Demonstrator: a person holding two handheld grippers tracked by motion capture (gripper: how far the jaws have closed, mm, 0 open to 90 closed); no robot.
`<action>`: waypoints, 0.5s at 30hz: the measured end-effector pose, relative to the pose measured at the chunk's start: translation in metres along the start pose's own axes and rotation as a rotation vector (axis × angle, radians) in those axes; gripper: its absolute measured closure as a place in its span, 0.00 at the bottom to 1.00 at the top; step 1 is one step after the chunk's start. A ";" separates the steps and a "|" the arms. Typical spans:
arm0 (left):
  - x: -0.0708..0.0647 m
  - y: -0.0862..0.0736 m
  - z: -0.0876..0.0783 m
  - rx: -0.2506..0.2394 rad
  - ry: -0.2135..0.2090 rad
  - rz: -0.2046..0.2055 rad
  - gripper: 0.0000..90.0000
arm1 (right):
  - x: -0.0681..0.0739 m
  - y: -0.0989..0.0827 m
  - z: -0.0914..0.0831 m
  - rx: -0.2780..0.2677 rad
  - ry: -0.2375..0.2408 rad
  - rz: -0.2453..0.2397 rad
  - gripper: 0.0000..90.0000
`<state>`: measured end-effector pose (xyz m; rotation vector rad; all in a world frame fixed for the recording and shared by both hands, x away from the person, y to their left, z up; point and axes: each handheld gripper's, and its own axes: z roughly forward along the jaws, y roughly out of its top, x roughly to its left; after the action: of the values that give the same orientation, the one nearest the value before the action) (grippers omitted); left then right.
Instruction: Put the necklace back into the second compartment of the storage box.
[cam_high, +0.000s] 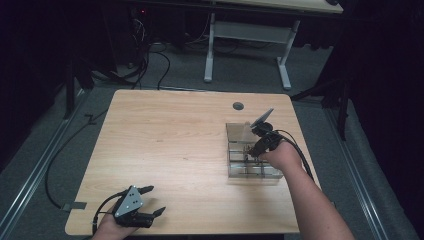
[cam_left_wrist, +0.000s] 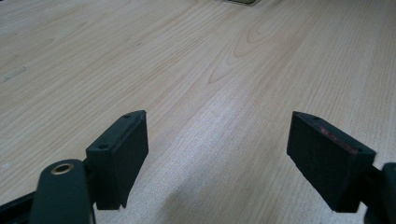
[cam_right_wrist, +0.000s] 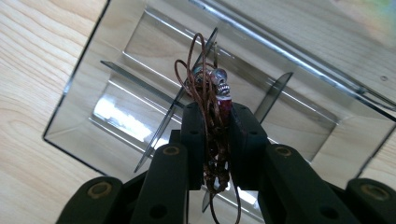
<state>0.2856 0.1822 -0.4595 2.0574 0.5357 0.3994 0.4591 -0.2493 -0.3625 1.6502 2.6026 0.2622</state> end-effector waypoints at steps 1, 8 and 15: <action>0.000 0.000 0.000 0.000 0.000 -0.001 0.23 | 0.001 0.001 0.002 0.011 0.001 0.009 0.86; 0.000 0.000 0.000 -0.002 0.000 -0.002 0.23 | 0.000 0.006 0.014 0.027 0.004 0.008 0.86; 0.000 0.000 0.000 -0.002 -0.001 -0.001 0.23 | -0.008 0.007 0.019 0.035 -0.002 0.053 0.86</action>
<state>0.2854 0.1826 -0.4595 2.0555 0.5354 0.3977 0.4711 -0.2520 -0.3807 1.7318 2.5794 0.2190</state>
